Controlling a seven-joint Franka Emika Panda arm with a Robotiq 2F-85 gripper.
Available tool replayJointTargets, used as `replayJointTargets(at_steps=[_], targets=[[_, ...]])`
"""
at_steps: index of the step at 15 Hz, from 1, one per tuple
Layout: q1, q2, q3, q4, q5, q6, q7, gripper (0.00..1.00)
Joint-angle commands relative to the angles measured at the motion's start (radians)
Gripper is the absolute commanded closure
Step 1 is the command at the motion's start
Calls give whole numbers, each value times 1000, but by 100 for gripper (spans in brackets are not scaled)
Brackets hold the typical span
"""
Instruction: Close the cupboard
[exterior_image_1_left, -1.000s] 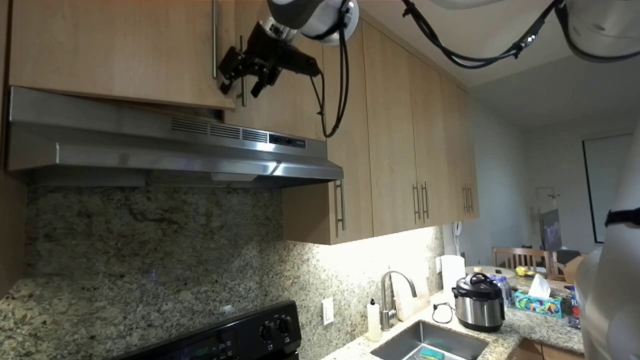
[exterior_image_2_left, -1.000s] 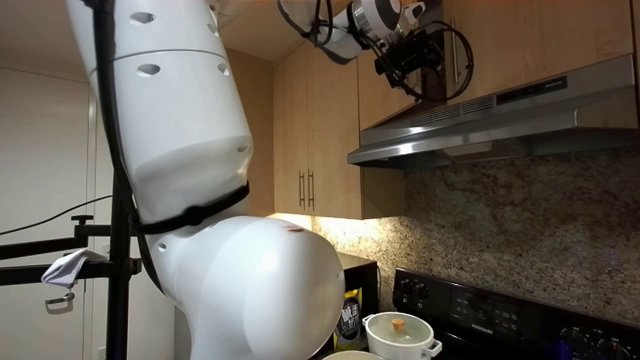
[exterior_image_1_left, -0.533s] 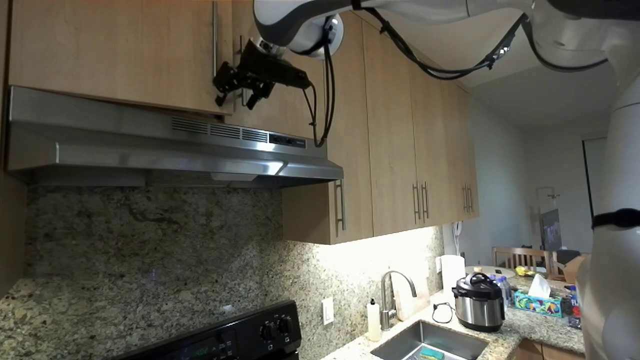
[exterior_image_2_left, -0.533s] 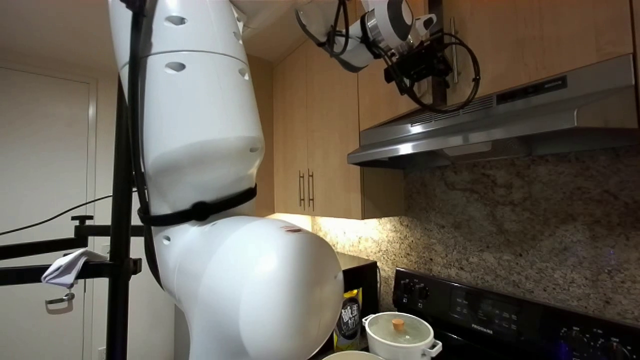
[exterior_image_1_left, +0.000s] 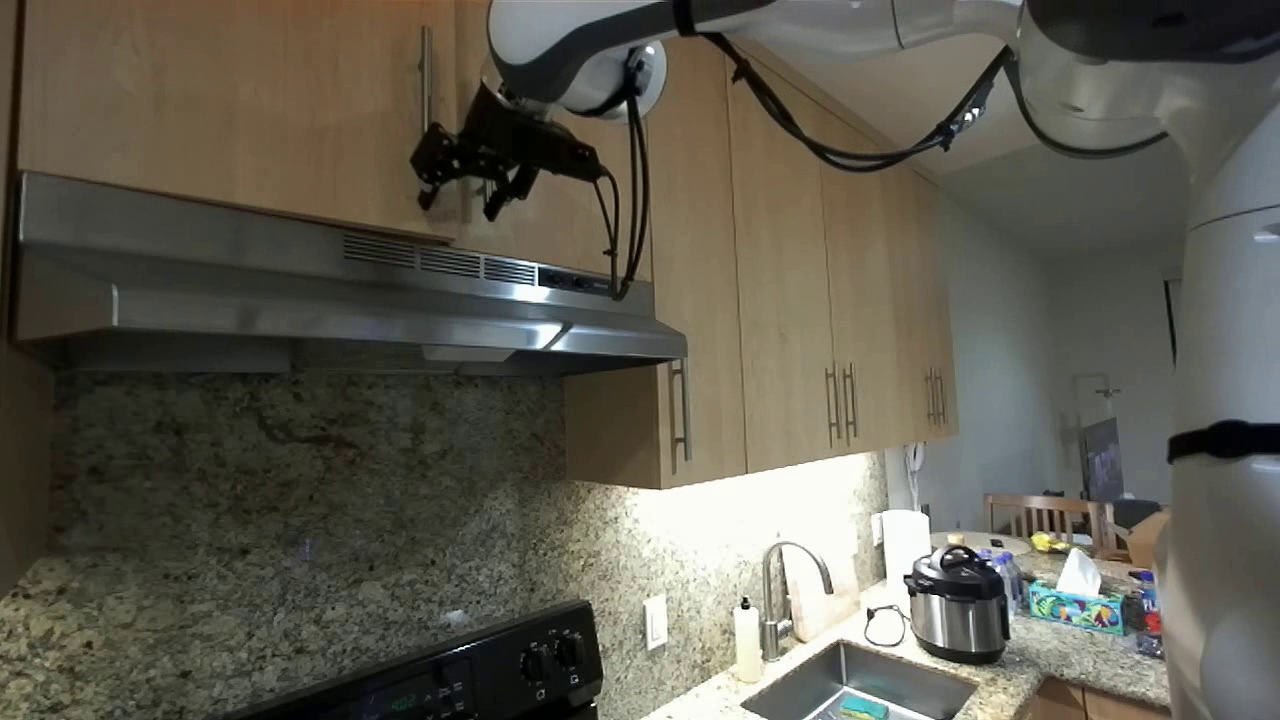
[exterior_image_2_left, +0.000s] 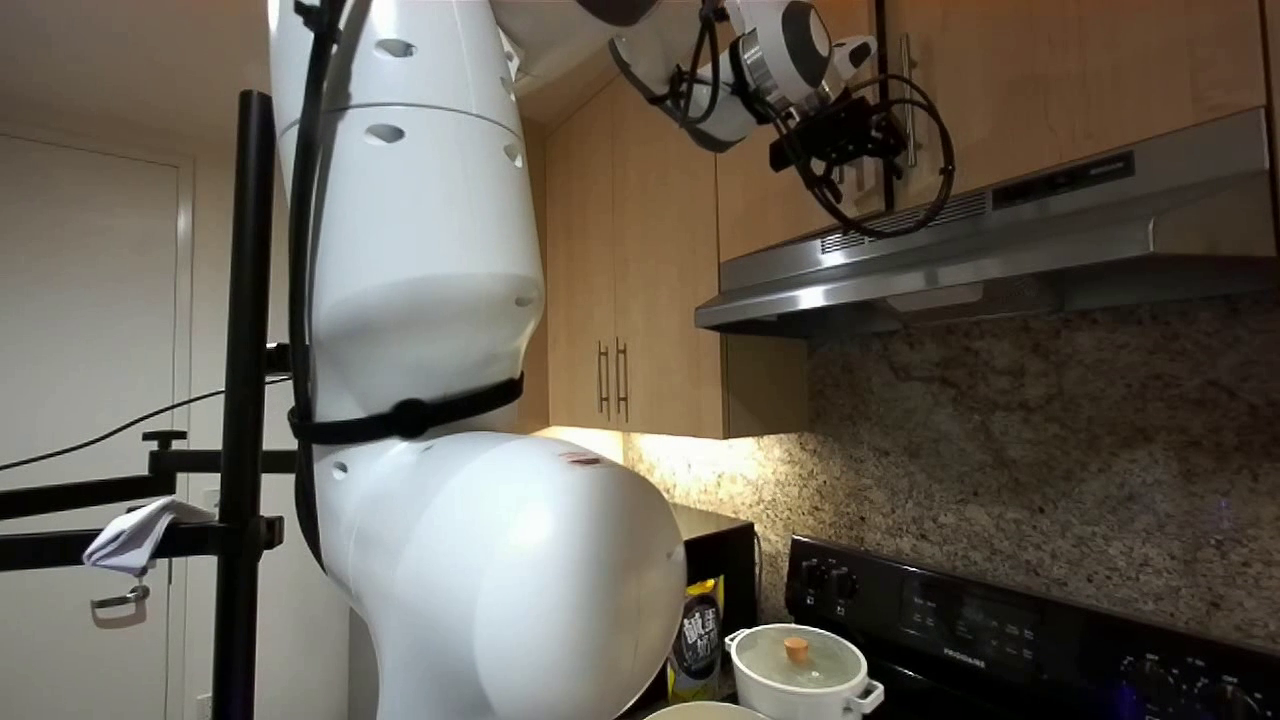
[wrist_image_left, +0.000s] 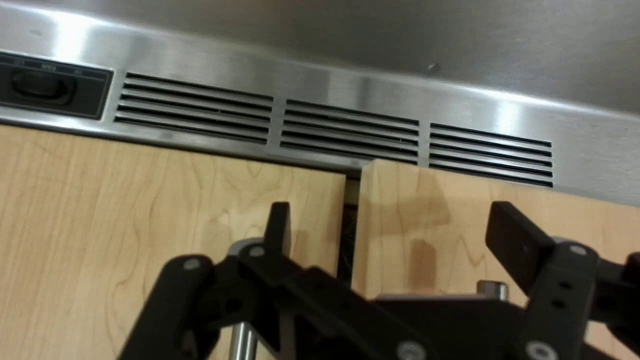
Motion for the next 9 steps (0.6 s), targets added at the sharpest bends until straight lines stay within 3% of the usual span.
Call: replayJointTargets(at_steps=[1, 6, 9], targets=[[-20, -2, 22, -14, -40, 18, 88, 0], [-21, -44, 22, -96, -30, 51, 178, 0], [-37, -128, 30, -207, -59, 99, 265, 0]])
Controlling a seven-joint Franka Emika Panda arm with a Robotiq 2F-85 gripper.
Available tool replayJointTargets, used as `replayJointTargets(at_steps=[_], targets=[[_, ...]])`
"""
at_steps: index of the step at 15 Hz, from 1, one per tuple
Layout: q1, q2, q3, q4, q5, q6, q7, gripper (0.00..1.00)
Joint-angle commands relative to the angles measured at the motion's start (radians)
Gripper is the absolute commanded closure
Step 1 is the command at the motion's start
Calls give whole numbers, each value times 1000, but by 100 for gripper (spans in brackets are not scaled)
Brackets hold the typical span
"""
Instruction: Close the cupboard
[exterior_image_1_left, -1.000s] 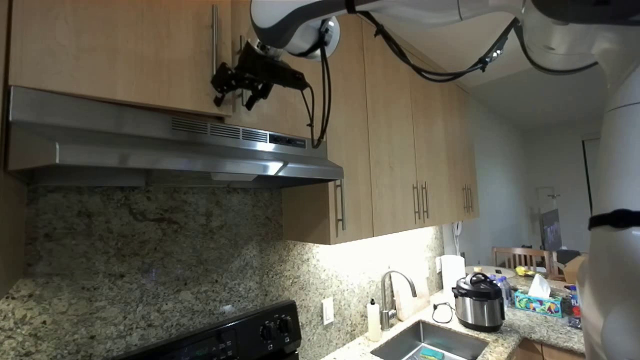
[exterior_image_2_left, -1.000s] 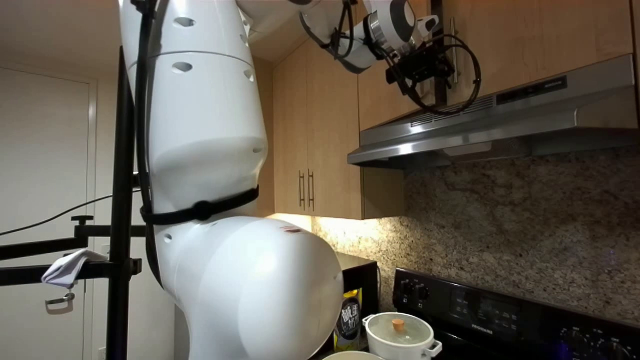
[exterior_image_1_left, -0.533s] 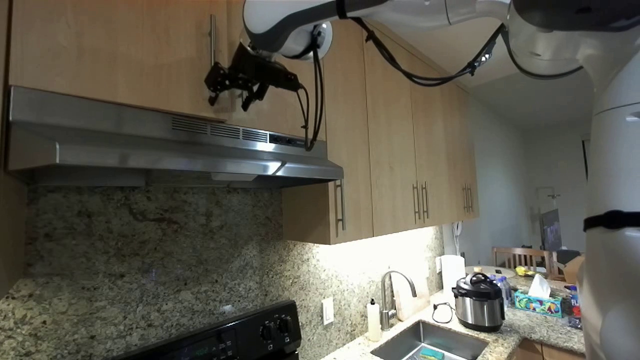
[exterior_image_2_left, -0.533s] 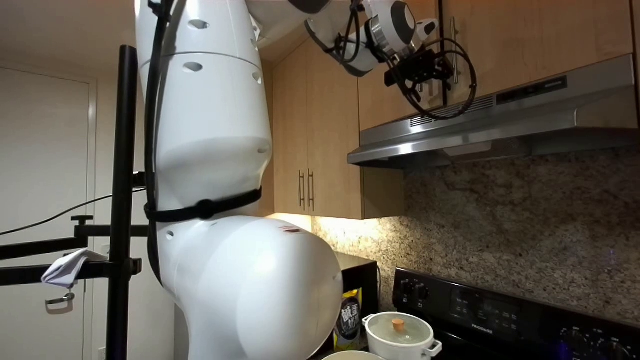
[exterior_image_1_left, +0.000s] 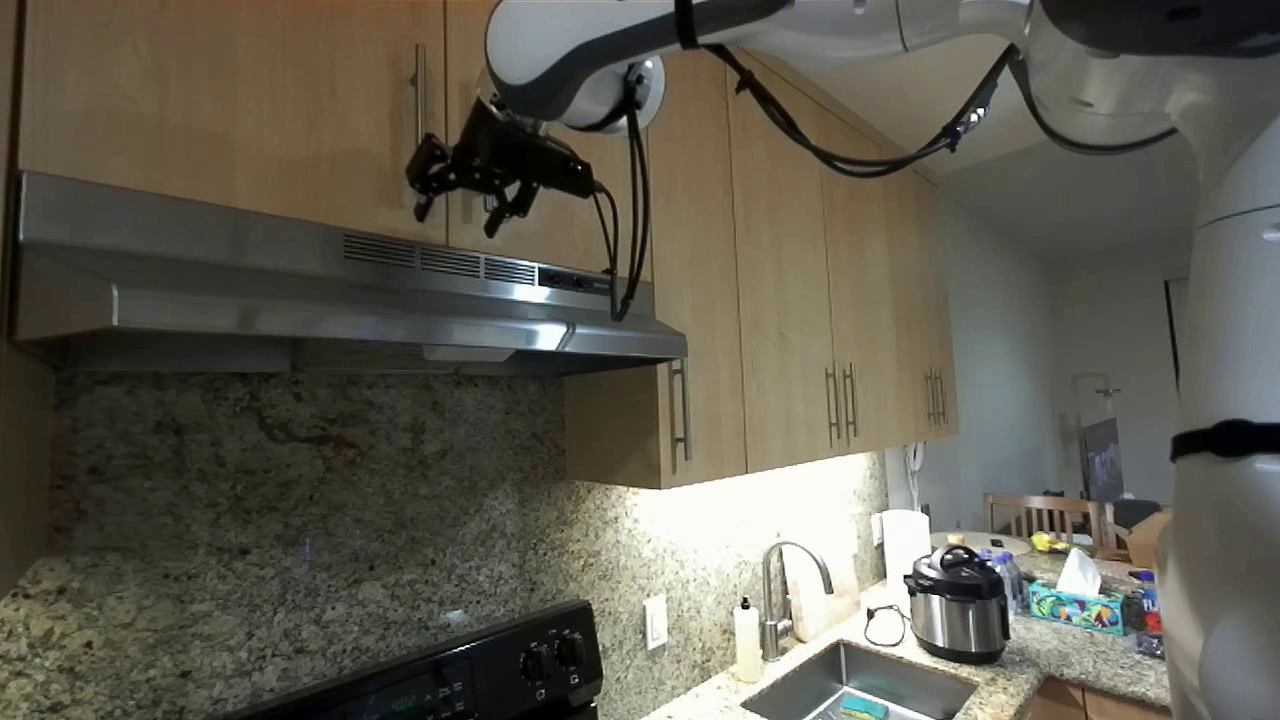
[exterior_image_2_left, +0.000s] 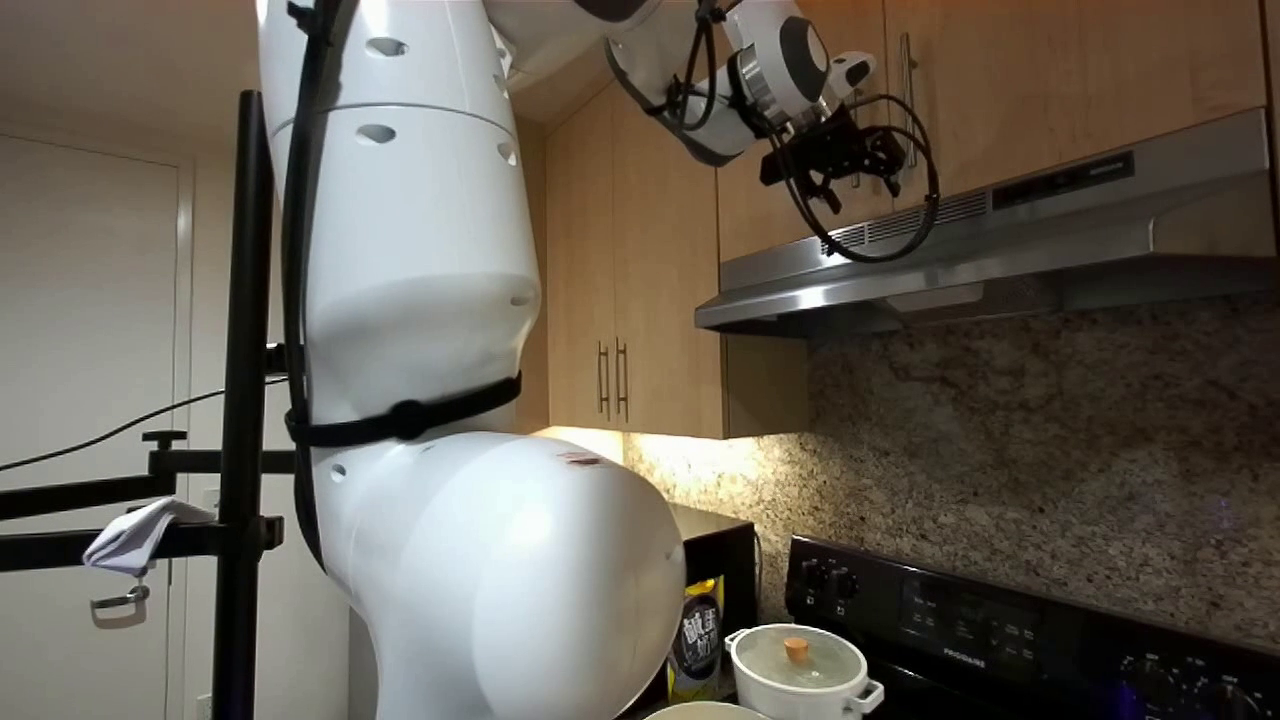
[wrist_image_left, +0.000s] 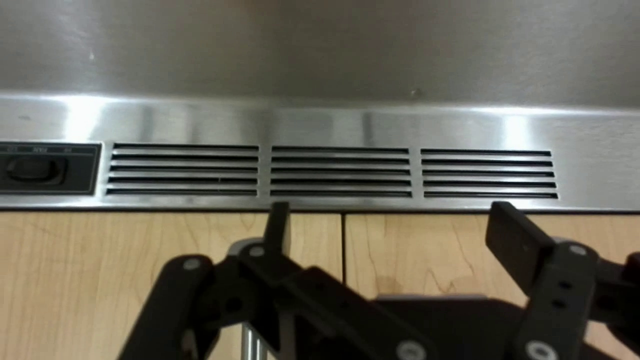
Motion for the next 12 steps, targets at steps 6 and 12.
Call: replayJointTargets(at_steps=[6, 12], targets=[[-146, -381, 94, -404, -147, 95, 282, 0], [-128, -637, 40, -656, 25, -15, 201, 0]])
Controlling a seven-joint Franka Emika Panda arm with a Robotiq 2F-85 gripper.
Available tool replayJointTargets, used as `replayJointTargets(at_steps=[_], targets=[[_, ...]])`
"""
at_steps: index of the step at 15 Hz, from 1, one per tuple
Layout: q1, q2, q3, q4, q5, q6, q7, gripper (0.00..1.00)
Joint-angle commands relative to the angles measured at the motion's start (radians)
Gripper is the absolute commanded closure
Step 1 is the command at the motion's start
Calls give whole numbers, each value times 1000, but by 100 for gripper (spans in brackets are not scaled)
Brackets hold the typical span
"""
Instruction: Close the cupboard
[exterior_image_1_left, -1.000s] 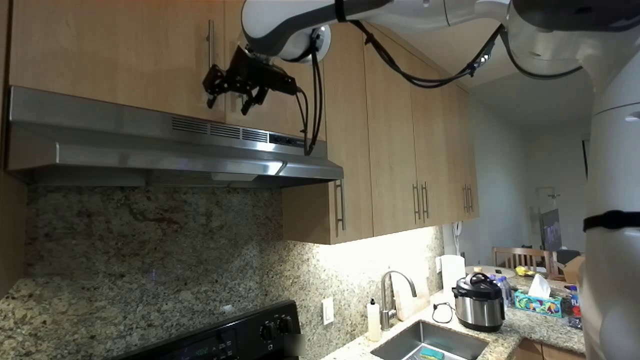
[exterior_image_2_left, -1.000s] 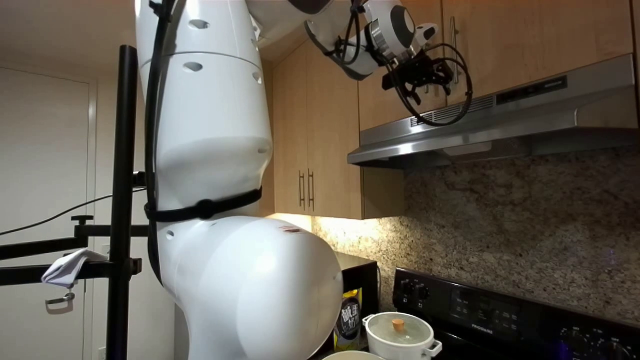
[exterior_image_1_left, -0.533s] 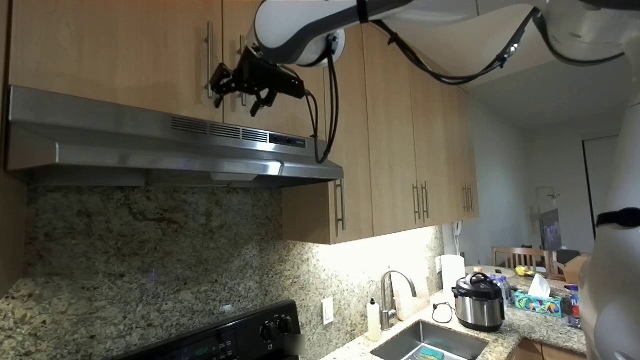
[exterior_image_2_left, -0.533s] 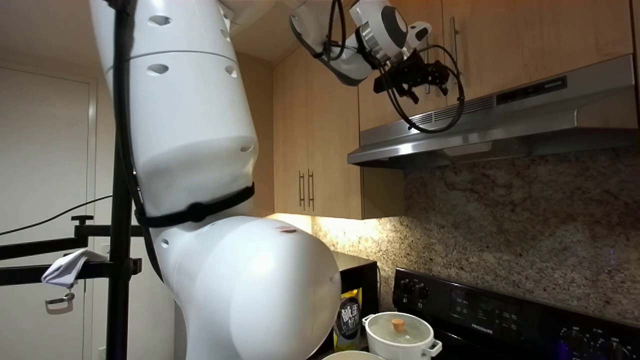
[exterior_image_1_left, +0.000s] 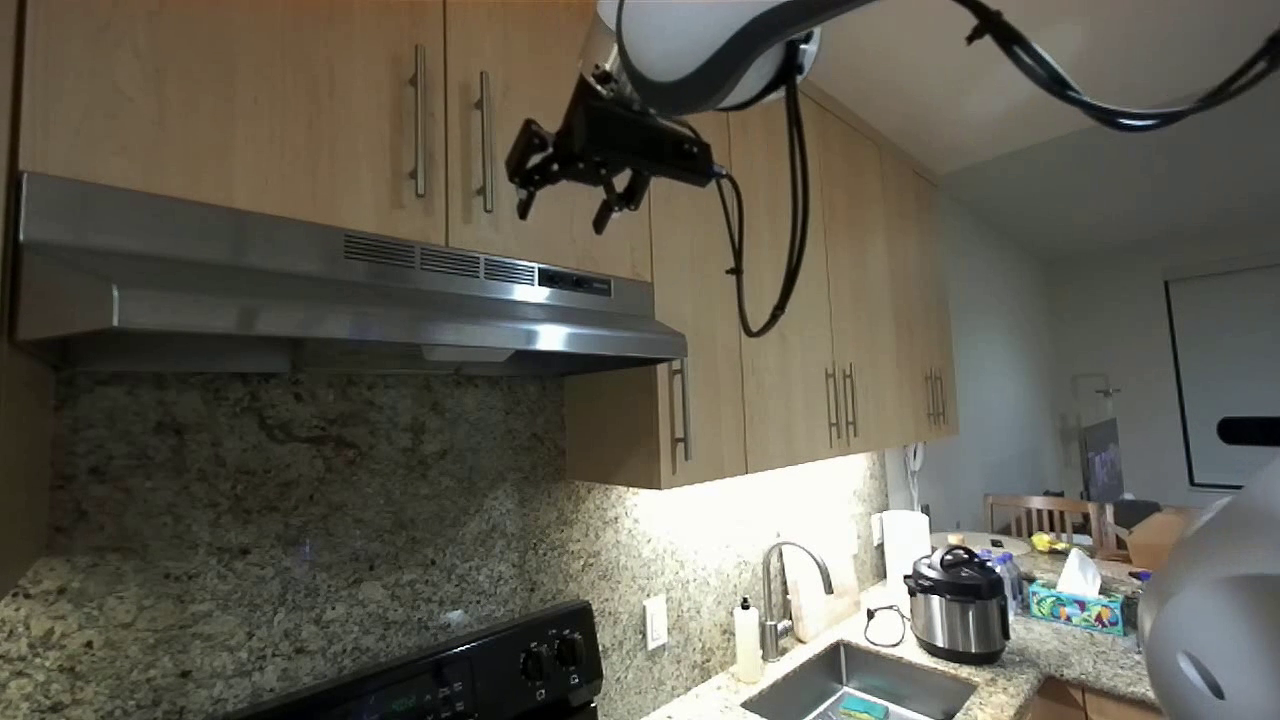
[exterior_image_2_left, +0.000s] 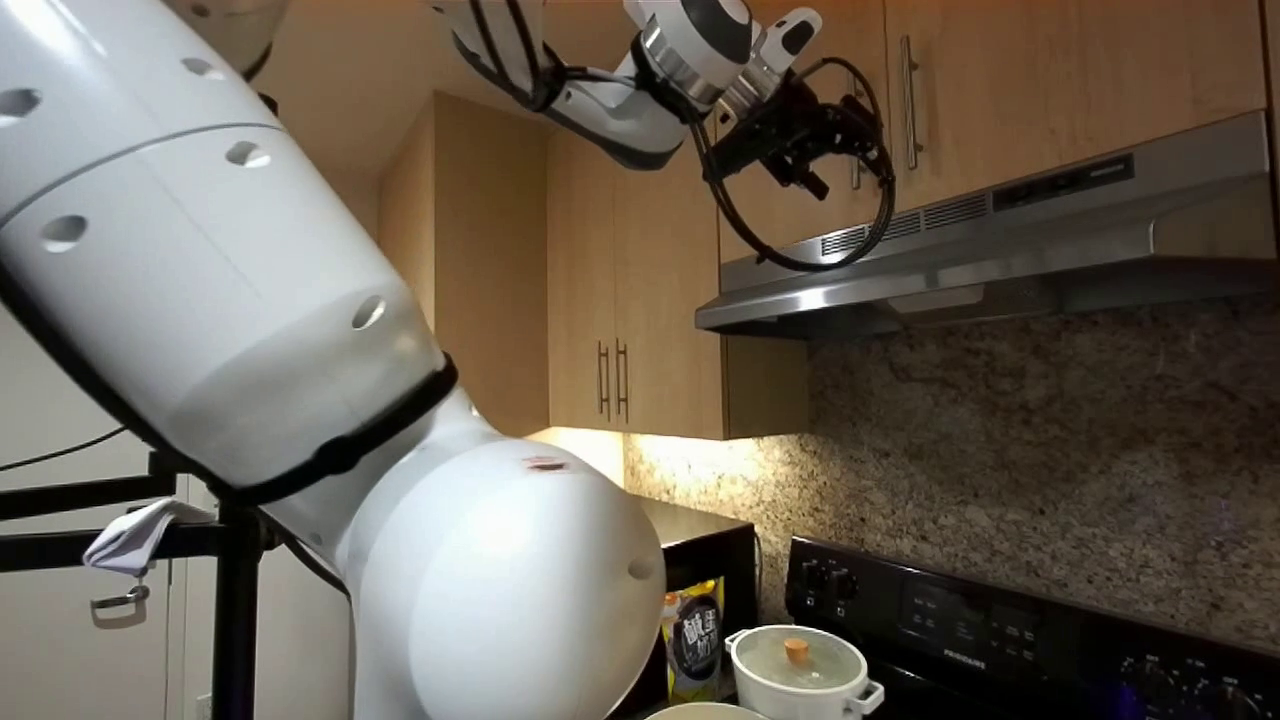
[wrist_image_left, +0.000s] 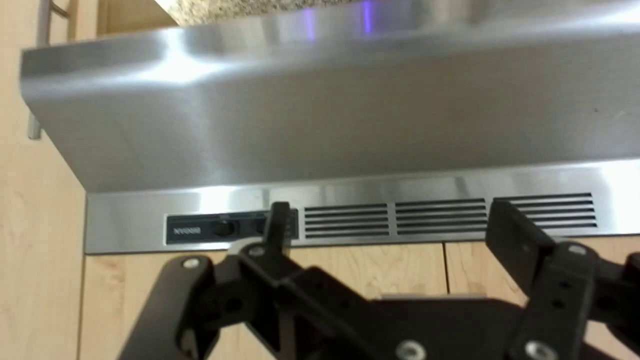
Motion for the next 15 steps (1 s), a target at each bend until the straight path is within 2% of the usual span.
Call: replayJointTargets(at_steps=[1, 5, 9, 13, 15], targets=[[33, -160, -51, -185, 129, -52, -65, 0], [93, -262, -124, -359, 293, -106, -143, 0], [124, -281, -191, -483, 416, -213, -230, 0], [75, -205, -211, -508, 386, -382, -303, 0], [39, -155, -196, -496, 349, -456, -313, 0]])
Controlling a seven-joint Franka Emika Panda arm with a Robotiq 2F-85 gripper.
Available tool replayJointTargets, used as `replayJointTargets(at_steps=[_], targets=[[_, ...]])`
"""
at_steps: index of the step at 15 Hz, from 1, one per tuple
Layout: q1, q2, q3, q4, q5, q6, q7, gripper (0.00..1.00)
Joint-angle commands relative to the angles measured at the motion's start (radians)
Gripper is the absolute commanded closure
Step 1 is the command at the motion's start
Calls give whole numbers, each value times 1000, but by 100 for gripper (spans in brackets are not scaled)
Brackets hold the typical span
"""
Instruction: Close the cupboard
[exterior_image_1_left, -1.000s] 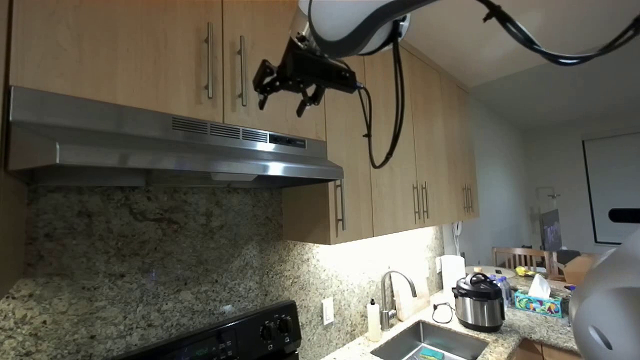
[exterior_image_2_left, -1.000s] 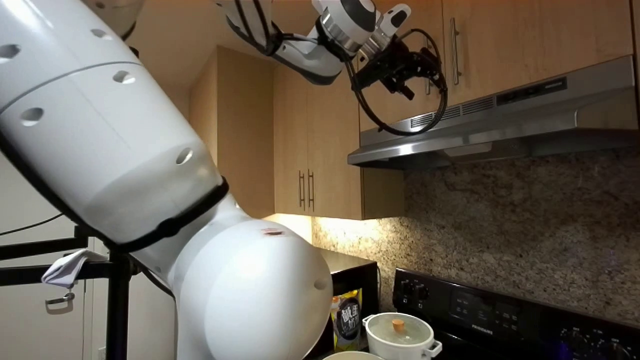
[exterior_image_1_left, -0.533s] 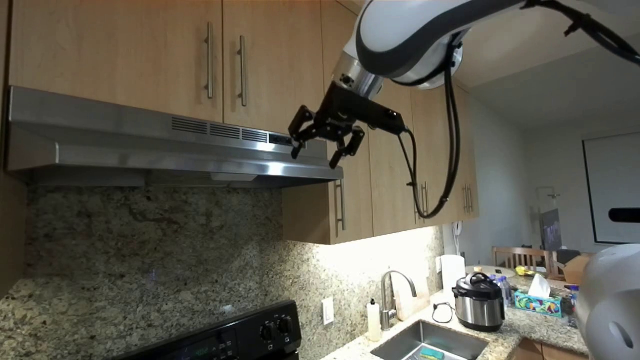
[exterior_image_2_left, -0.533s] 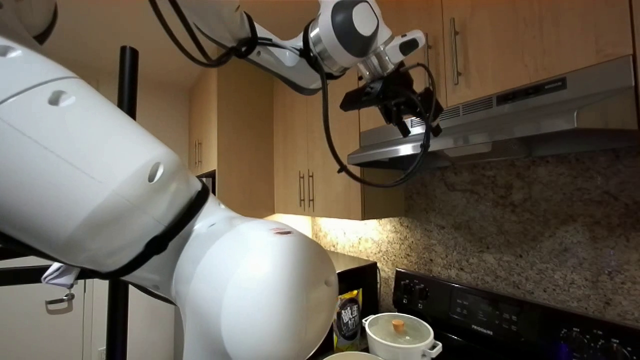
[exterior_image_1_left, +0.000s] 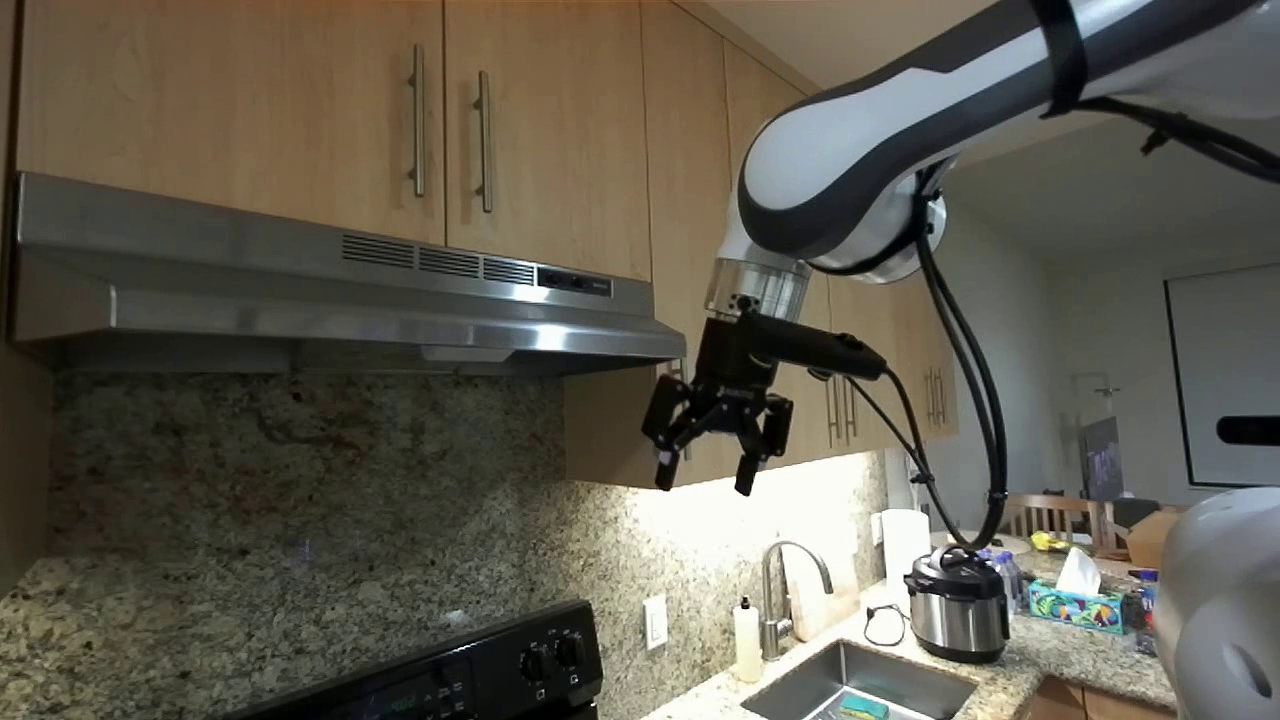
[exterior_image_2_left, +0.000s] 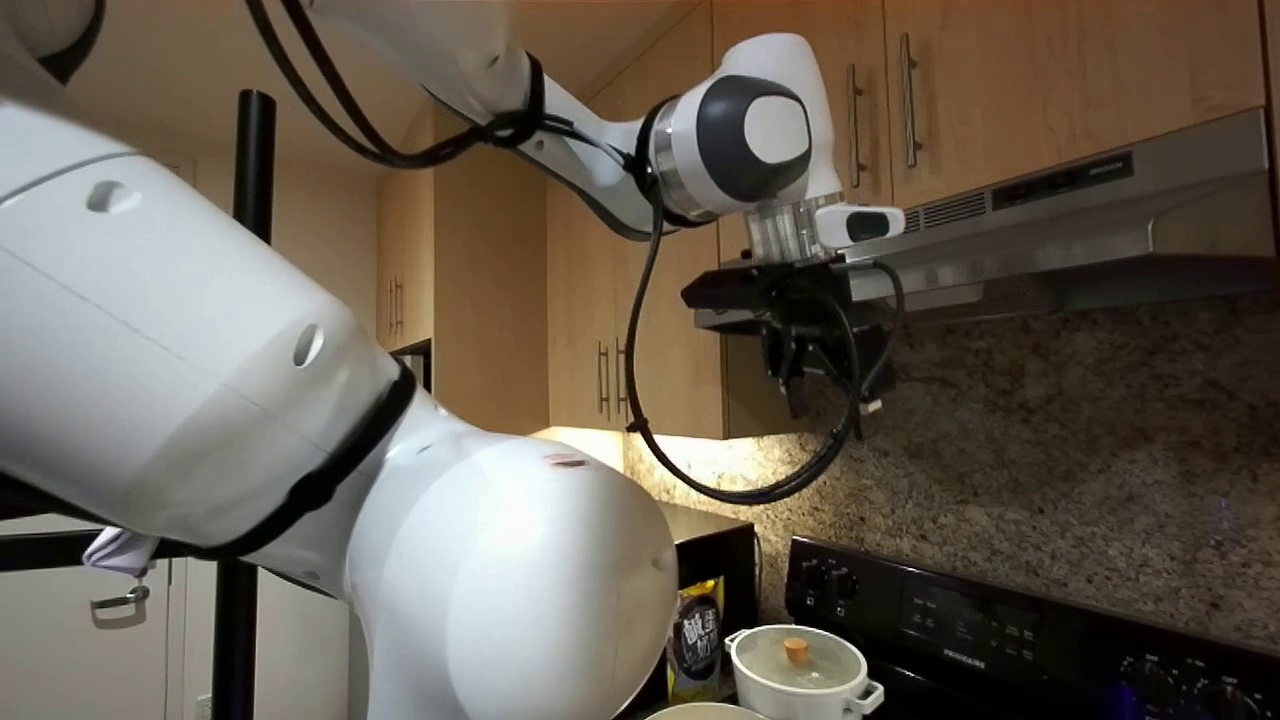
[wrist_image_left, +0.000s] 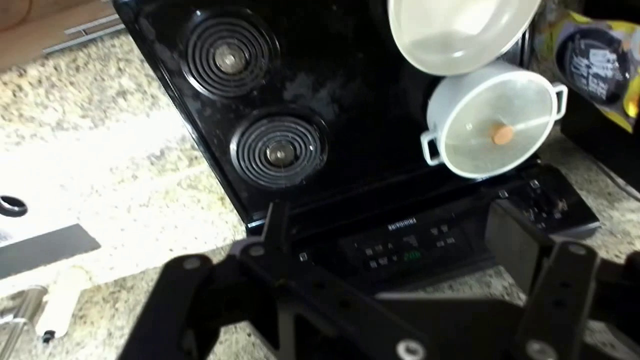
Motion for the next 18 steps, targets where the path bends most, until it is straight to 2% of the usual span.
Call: replayJointTargets(at_steps=[1, 4, 9, 11, 18], targets=[[-55, 102, 13, 31, -32, -114, -69, 0], [-67, 186, 21, 56, -63, -161, -105, 0], [-59, 278, 36, 101, -117, -175, -125, 0], [-59, 255, 36, 76, -96, -143, -93, 0], [-58, 284, 35, 89, -97, -143, -99, 0]])
